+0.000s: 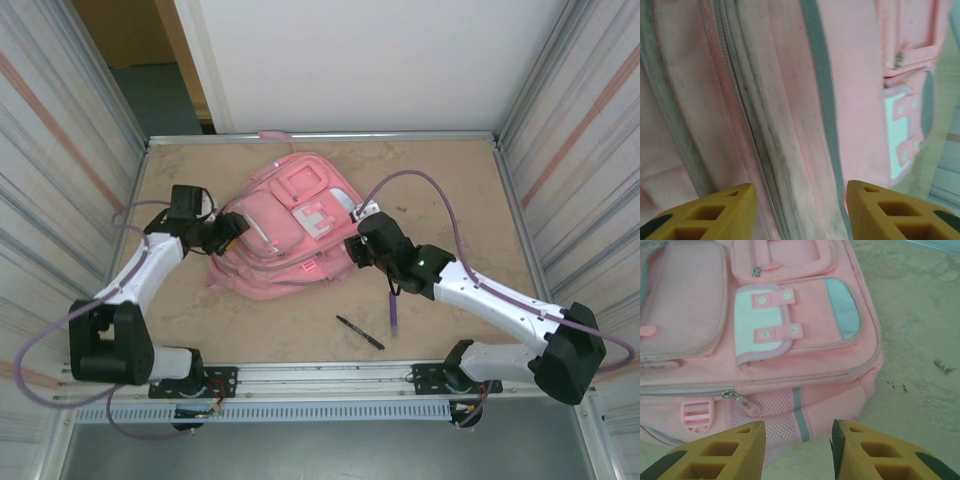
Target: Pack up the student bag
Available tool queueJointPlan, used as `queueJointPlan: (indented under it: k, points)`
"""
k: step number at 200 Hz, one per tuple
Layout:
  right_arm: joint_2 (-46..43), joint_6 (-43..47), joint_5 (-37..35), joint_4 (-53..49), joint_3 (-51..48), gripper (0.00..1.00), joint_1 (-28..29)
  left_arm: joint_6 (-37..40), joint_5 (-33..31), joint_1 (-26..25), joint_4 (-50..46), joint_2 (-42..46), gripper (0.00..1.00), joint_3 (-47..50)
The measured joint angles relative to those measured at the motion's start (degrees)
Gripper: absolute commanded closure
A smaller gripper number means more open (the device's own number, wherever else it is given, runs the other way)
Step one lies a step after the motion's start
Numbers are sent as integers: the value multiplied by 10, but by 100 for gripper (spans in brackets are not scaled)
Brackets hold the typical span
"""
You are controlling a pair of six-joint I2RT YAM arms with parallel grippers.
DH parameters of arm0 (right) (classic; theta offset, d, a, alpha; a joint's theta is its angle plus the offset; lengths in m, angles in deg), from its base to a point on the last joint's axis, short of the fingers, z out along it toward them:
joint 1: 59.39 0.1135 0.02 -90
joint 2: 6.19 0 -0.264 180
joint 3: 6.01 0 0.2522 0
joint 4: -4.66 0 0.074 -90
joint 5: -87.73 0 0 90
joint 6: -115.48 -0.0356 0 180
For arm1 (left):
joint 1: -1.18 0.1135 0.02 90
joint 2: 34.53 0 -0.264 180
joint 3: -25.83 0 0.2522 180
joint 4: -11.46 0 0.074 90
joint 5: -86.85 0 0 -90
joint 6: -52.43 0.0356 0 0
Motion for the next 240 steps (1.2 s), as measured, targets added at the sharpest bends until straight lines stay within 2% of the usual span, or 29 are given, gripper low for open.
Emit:
queueJointPlan:
  k: [19, 47, 58, 75, 96, 100, 110, 151, 196, 240]
  points:
    - [-8, -2, -5, -4, -12, 61, 4, 1, 2, 0, 3, -41, 52, -5]
    - [-17, -4, 4, 3, -33, 60, 6, 1, 10, 0, 12, -70, 91, -5]
    - [-12, -1, 28, 7, -35, 59, 6, -3, 16, 1, 15, -71, 97, -5]
    - [9, 29, 92, 31, -35, 60, 6, -9, 23, -7, 25, -69, 98, -6]
    - [83, 77, 216, 28, 1, 59, -5, -12, 29, -34, 29, -56, 98, -8]
    - [99, 81, 236, 25, 13, 54, -10, -15, 31, -40, 30, -52, 98, -8]
    - [144, 92, 286, 21, 47, 53, -26, -22, 38, -54, 30, -41, 98, -8]
    - [247, 130, 402, 23, 125, 51, -90, -48, 60, -67, 28, -13, 96, -8]
    - [289, 152, 471, 16, 149, 49, -115, -67, 72, -66, 29, -2, 94, -7]
    - [290, 152, 462, 19, 143, 49, -93, -80, 77, -60, 34, -2, 94, -2]
